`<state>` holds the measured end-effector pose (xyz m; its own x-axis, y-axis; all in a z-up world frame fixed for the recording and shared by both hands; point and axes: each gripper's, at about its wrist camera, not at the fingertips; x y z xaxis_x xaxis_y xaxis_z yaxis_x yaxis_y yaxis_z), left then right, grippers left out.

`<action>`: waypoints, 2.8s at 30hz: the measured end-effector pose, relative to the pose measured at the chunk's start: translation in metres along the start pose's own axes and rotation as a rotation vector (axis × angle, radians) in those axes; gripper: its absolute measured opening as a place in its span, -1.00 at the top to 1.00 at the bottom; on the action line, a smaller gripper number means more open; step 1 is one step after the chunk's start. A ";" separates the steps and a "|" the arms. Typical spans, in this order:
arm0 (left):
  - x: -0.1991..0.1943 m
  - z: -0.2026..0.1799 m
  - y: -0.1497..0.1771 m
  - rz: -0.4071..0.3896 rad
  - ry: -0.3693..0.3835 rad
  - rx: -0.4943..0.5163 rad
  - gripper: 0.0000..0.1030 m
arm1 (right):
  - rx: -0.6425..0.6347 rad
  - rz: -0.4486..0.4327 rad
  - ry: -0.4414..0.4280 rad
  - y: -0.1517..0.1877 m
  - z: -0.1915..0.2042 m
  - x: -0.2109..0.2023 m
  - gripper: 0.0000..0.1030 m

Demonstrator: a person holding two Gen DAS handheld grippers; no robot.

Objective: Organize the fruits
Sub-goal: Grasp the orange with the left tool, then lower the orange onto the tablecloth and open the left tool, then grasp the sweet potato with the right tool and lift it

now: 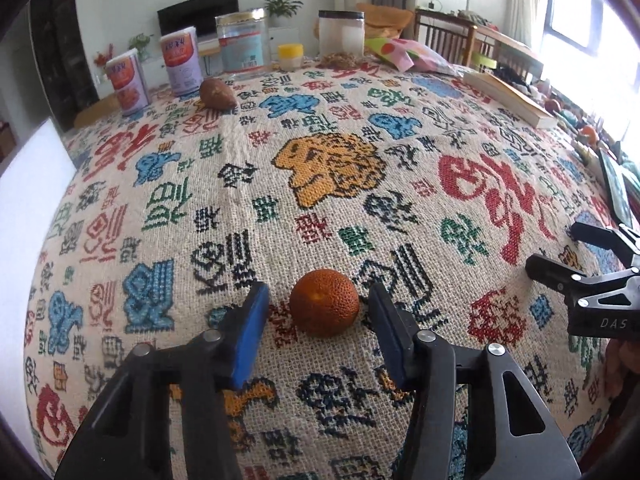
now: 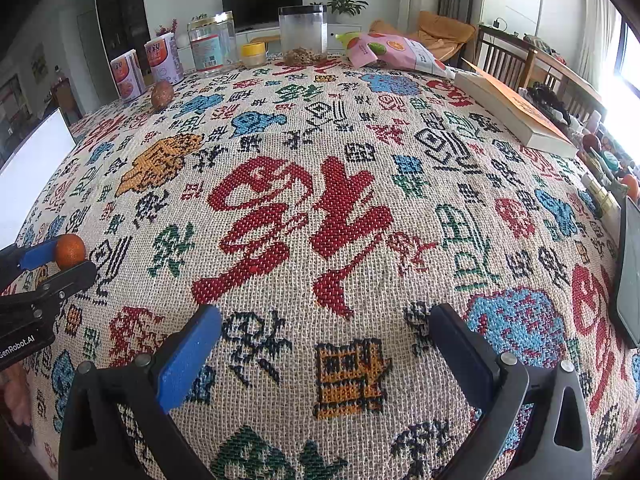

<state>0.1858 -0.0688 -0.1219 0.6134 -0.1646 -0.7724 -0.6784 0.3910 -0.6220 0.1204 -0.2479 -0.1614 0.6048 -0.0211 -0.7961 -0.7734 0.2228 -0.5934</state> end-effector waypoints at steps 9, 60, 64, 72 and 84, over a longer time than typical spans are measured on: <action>-0.024 0.033 0.001 -0.053 -0.045 -0.085 0.42 | 0.000 0.000 0.000 0.000 0.000 0.000 -1.00; 0.006 0.106 0.033 0.086 -0.140 -0.192 -0.98 | 0.014 0.036 0.021 -0.001 0.001 -0.001 -1.00; 0.006 0.106 0.033 0.086 -0.140 -0.193 -0.98 | 0.058 0.066 -0.065 -0.029 0.017 -0.007 -1.00; 0.006 0.105 0.032 0.086 -0.140 -0.193 -0.98 | -0.175 -0.003 -0.252 -0.133 0.149 0.051 -0.99; 0.006 0.105 0.032 0.086 -0.140 -0.193 -0.98 | -0.263 0.080 -0.151 -0.207 0.308 0.166 -0.32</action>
<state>0.2104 0.0377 -0.1328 0.5909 -0.0061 -0.8067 -0.7869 0.2158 -0.5781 0.4391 0.0023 -0.1347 0.5464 0.1354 -0.8265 -0.8303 -0.0423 -0.5558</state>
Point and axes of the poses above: each gripper's, at about its wrist camera, not at the fingertips, and x roughly the way its jaws point, z to its left, y to its underside, and after that the axes turned 12 degrees about x, right-handed
